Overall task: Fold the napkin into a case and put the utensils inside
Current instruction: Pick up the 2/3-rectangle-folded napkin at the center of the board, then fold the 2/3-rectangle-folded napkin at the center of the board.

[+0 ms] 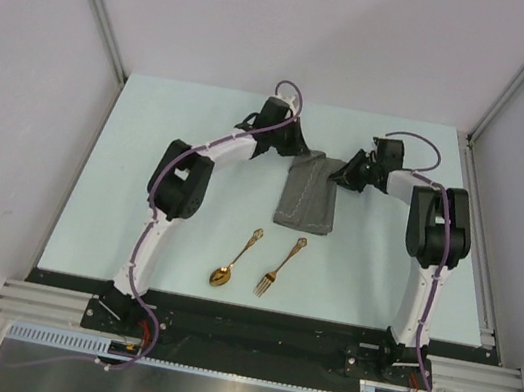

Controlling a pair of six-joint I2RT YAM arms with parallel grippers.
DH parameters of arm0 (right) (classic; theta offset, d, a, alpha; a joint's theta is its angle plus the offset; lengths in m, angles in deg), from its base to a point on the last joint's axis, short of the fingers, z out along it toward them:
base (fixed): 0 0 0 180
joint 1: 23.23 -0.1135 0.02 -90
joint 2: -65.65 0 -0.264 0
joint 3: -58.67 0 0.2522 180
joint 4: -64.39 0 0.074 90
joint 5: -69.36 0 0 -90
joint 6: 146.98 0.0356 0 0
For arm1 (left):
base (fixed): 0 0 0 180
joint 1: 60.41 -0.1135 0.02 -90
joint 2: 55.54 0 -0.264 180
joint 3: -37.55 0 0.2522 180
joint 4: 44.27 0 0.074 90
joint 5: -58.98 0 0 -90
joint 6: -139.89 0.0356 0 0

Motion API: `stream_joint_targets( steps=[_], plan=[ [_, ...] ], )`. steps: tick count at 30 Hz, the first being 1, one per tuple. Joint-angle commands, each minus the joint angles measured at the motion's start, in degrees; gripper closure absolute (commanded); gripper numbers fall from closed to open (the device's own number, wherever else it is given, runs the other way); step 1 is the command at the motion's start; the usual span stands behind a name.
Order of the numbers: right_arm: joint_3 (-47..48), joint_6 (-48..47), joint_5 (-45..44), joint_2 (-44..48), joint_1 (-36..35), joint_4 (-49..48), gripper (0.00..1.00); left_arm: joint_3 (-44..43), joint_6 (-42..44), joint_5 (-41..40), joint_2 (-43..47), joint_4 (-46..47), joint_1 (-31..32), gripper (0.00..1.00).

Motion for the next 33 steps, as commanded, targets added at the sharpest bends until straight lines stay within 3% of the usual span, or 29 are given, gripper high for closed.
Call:
stream_joint_targets(
  steps=[1,16,20,31,33],
  plan=[
    [3.9,-2.0,-4.3,3.2,-1.9,5.0,0.85,-6.1,-3.5,1.3,-5.7,-2.2,0.5,0.98],
    [20.6,-6.1,-22.8,-0.8,-12.0,24.5,0.87,-2.7,-7.3,3.5,-6.9,1.1,1.0,1.00],
    [25.5,-4.3,-22.5,-4.3,-13.5,27.2,0.87,-2.6,-7.5,4.2,-7.1,1.3,1.0,1.00],
    [23.8,-0.6,-22.3,-6.1,-13.6,24.9,0.86,-1.4,-6.2,5.8,-3.7,-0.1,0.1,1.00],
    [23.8,-0.7,-22.1,-6.2,-13.7,24.9,0.85,-0.7,-6.0,6.2,-2.6,-0.2,0.1,0.96]
  ],
)
